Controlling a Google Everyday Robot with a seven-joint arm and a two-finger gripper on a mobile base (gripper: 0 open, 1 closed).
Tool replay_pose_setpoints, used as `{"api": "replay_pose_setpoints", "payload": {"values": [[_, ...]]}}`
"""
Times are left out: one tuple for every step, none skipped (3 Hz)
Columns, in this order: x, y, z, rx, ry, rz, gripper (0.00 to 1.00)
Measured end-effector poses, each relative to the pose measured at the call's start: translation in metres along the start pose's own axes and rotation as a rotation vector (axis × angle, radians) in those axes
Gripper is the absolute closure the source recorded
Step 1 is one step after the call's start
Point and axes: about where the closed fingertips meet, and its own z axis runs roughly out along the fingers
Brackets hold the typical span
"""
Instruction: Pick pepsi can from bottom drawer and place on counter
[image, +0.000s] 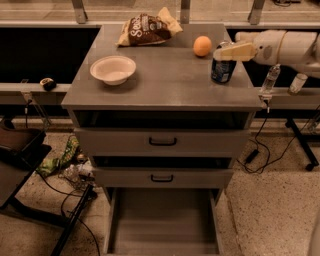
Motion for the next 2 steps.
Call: {"api": "replay_pose_setpoints", "payload": {"values": [[-0.042,0.033,-0.037,0.071,0.104,-0.200,0.00],[-0.071,0.055,-0.046,0.080,0.115,-0.262,0.00]]}}
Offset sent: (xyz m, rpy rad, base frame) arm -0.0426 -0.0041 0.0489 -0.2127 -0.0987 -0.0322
